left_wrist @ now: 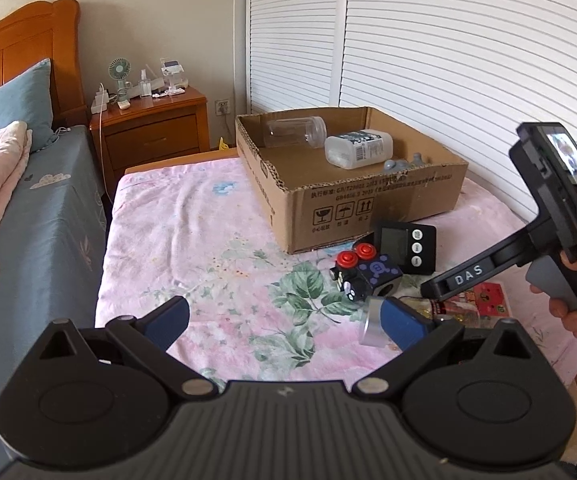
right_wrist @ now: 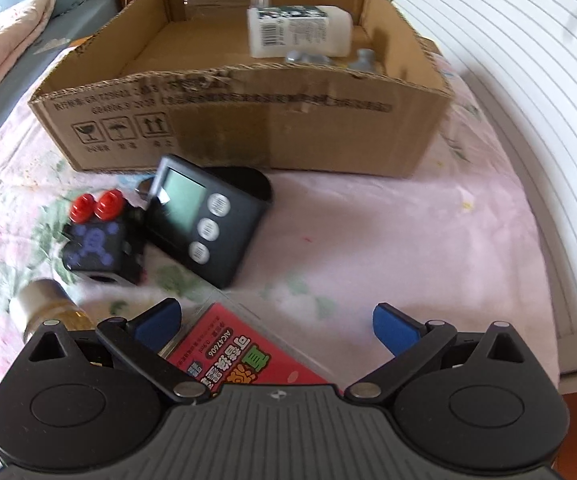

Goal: Organize rigid objects
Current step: 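Move the right gripper back toward the black timer and red card box, then approach the red card case with the right gripper while the left gripper approaches the red S.L toy train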

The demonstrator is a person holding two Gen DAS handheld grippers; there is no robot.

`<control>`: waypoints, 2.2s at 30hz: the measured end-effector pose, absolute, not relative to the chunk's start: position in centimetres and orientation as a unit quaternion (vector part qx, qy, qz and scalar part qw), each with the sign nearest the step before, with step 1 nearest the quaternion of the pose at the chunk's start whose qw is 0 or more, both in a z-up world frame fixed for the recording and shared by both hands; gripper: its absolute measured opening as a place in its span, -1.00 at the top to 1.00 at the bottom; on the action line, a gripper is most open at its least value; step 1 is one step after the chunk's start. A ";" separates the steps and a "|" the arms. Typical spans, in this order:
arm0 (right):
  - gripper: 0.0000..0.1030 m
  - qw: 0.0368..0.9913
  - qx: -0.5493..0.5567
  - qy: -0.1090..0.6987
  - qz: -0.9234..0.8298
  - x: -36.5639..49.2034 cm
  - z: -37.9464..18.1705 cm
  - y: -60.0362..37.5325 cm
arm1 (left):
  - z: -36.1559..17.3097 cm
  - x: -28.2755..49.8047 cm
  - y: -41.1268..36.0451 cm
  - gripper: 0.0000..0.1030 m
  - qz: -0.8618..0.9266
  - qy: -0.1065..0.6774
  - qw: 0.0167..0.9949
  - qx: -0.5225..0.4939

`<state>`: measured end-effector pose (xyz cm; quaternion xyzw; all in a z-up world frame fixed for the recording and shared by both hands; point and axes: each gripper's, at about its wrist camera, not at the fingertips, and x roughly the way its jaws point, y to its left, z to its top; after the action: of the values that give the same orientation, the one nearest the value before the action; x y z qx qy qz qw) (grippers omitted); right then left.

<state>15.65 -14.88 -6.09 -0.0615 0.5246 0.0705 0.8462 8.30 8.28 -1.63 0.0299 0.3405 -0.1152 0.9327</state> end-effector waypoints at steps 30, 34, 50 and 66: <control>-1.00 0.873 -0.054 0.478 0.078 8.4 -6.6 -21.9 | -4.4 6.5 1.0 -0.97 -0.171 0.388 0.904 0.058; -1.00 0.876 -0.055 0.472 0.081 8.1 -6.6 -21.9 | -4.5 6.5 2.8 -0.97 -0.137 0.389 0.910 0.045; -1.00 0.893 -0.059 0.436 0.098 6.7 -6.8 -22.2 | -6.1 5.0 3.0 -0.87 -0.160 0.372 0.909 0.099; -1.00 0.901 -0.064 0.413 0.116 6.7 -7.1 -22.2 | -7.7 6.1 2.7 -0.16 -0.181 0.398 0.897 0.065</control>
<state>6.69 -22.23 -7.09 -0.0642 0.4130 0.1163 0.9010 6.09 2.73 -7.67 0.0654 0.3982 -0.1805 0.8970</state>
